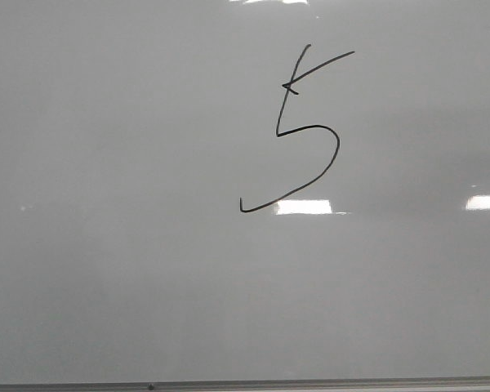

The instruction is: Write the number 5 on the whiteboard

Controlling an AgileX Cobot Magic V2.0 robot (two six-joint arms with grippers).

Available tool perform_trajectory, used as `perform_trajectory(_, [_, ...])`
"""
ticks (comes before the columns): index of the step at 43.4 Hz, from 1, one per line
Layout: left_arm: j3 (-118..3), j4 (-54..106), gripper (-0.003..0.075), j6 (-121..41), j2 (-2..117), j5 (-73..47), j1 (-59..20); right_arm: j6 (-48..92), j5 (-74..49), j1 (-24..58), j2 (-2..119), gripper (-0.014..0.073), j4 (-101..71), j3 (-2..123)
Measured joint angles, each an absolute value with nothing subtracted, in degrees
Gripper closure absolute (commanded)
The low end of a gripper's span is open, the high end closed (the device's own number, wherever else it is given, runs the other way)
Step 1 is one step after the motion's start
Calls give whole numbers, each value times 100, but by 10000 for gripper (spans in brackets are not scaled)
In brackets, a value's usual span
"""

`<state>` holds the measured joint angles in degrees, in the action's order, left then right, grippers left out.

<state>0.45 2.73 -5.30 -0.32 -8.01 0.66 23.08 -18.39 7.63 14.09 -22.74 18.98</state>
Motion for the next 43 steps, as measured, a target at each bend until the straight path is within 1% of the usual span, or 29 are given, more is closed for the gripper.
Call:
perform_trajectory(10, [45, 273, 741, -530, -32, -801, 66, 498, -1244, 532, 825, 662, -930, 869])
perform_trajectory(14, [45, 273, 741, -530, -32, -801, 66, 235, -1208, 344, 549, 662, -693, 527])
perform_trajectory(19, [45, 273, 741, -530, -32, -801, 66, 145, -1188, 169, 172, 662, -550, 153])
perform_trajectory(25, [45, 273, 741, -530, -32, -801, 66, 116, -1155, 158, -46, 662, -527, -128])
perform_trajectory(43, [45, 273, 741, -530, -32, -801, 66, 116, -1130, 158, -48, 662, -527, -152])
